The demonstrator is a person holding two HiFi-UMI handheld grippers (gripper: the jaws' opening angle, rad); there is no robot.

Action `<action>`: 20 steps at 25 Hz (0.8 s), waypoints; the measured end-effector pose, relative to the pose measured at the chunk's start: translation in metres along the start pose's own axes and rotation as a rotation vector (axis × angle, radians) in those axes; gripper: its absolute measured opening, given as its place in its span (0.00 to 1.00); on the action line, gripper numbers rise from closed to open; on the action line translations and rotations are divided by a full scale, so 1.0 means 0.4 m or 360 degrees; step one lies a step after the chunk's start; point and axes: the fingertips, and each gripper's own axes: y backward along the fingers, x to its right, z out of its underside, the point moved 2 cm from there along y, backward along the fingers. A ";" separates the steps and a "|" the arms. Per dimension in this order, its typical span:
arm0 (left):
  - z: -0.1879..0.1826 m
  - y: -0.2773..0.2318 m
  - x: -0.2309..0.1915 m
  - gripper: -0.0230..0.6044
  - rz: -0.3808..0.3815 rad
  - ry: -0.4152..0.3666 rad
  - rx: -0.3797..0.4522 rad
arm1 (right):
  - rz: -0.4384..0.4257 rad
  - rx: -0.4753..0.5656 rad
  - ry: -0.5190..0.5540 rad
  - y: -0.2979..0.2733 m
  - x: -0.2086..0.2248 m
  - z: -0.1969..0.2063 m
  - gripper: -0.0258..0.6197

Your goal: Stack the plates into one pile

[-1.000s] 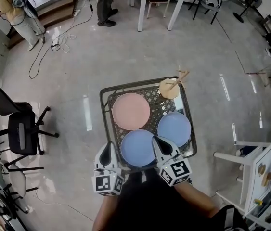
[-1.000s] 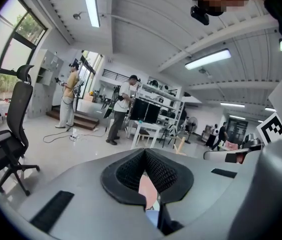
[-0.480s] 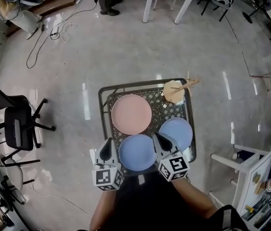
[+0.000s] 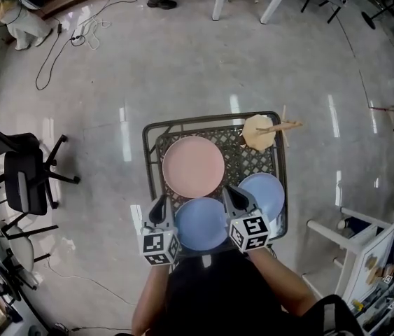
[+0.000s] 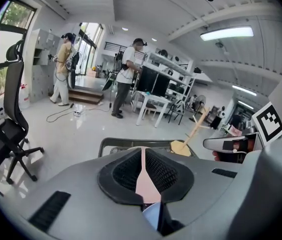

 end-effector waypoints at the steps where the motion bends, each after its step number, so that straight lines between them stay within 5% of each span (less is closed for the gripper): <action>1: 0.010 -0.013 -0.004 0.07 -0.0005 0.0010 -0.0015 | 0.0000 -0.0021 -0.0004 -0.011 0.007 0.010 0.05; 11: 0.121 -0.129 -0.064 0.07 -0.0091 0.0090 -0.0162 | 0.0060 -0.0231 -0.0067 -0.121 0.086 0.114 0.06; 20: 0.210 -0.213 -0.090 0.18 -0.0109 0.0100 -0.0313 | 0.0093 -0.0358 -0.0145 -0.192 0.138 0.196 0.13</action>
